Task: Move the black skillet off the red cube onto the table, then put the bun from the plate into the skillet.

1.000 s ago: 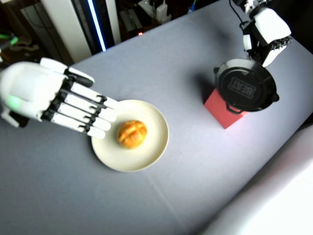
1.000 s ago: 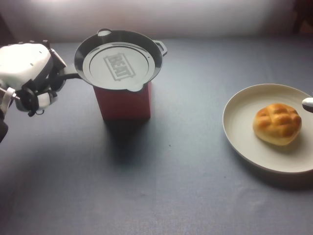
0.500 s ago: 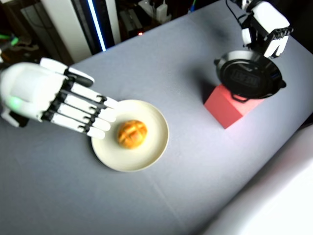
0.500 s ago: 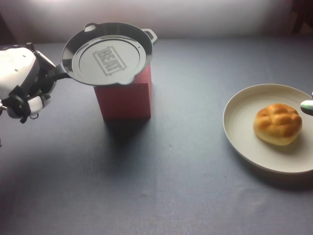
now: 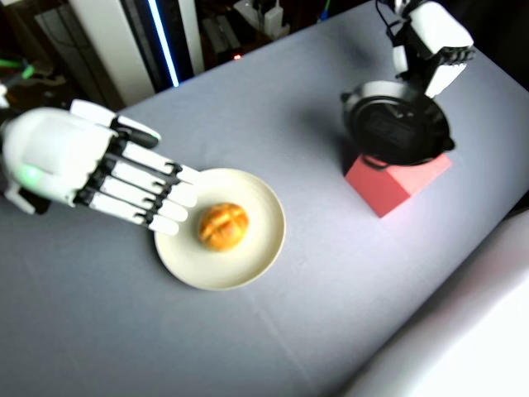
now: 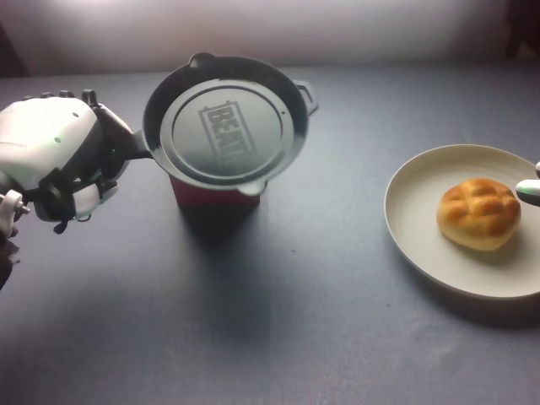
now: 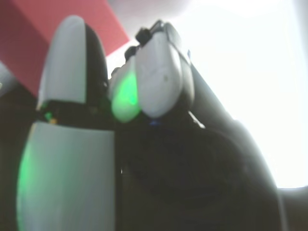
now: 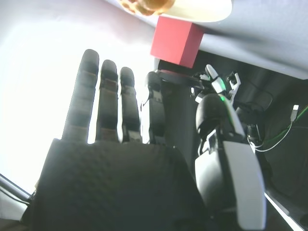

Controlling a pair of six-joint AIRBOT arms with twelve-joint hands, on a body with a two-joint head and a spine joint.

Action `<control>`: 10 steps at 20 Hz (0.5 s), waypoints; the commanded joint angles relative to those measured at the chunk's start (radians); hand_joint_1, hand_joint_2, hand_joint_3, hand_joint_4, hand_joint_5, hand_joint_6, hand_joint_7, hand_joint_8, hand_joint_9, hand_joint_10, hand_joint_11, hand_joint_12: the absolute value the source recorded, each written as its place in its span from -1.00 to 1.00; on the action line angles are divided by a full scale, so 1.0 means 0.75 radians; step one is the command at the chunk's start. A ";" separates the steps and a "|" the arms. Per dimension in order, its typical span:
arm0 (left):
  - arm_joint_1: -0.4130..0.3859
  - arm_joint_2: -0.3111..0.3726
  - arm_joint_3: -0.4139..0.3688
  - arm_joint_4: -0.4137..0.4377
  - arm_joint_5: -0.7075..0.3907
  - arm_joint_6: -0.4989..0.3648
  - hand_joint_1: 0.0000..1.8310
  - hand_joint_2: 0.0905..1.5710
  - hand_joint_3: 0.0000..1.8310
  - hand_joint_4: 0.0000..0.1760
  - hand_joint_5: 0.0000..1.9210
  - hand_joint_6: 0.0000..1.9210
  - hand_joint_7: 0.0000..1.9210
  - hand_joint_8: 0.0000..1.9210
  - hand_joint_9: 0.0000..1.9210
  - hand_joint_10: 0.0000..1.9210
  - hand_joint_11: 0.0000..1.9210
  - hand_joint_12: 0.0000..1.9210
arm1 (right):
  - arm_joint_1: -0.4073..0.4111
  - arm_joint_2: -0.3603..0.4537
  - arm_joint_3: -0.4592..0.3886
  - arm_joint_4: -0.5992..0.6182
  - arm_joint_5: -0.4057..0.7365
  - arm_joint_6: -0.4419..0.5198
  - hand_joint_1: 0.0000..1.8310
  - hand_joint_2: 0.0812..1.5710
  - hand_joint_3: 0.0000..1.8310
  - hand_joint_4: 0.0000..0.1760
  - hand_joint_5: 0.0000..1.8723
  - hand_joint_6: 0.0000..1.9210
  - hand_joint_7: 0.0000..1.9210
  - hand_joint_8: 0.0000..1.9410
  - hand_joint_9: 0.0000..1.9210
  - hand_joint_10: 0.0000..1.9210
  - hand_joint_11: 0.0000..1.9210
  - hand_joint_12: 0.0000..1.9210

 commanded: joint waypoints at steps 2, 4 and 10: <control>-0.002 0.041 -0.019 0.094 -0.135 -0.003 0.94 0.34 -1.00 -1.00 0.26 1.00 0.41 1.00 0.58 1.00 0.64 1.00 | 0.004 0.001 0.011 0.021 0.147 0.008 -0.74 0.64 -1.00 -0.09 -0.68 -1.00 -0.76 -1.00 -0.74 -1.00 -0.66 -0.98; 0.004 0.070 -0.051 0.153 -0.119 -0.002 0.91 0.35 -1.00 -1.00 0.30 1.00 0.45 1.00 0.62 1.00 0.68 1.00 | 0.004 0.001 0.011 0.022 0.147 0.008 -0.78 0.65 -1.00 -0.03 -0.69 -1.00 -0.77 -1.00 -0.74 -1.00 -0.66 -0.97; 0.037 0.121 -0.120 0.264 -0.087 -0.002 0.86 0.38 -0.99 -1.00 0.24 1.00 0.40 1.00 0.58 1.00 0.67 1.00 | 0.004 0.001 0.010 0.022 0.140 0.008 -0.77 0.66 -1.00 -0.01 -0.70 -1.00 -0.77 -1.00 -0.74 -1.00 -0.67 -0.98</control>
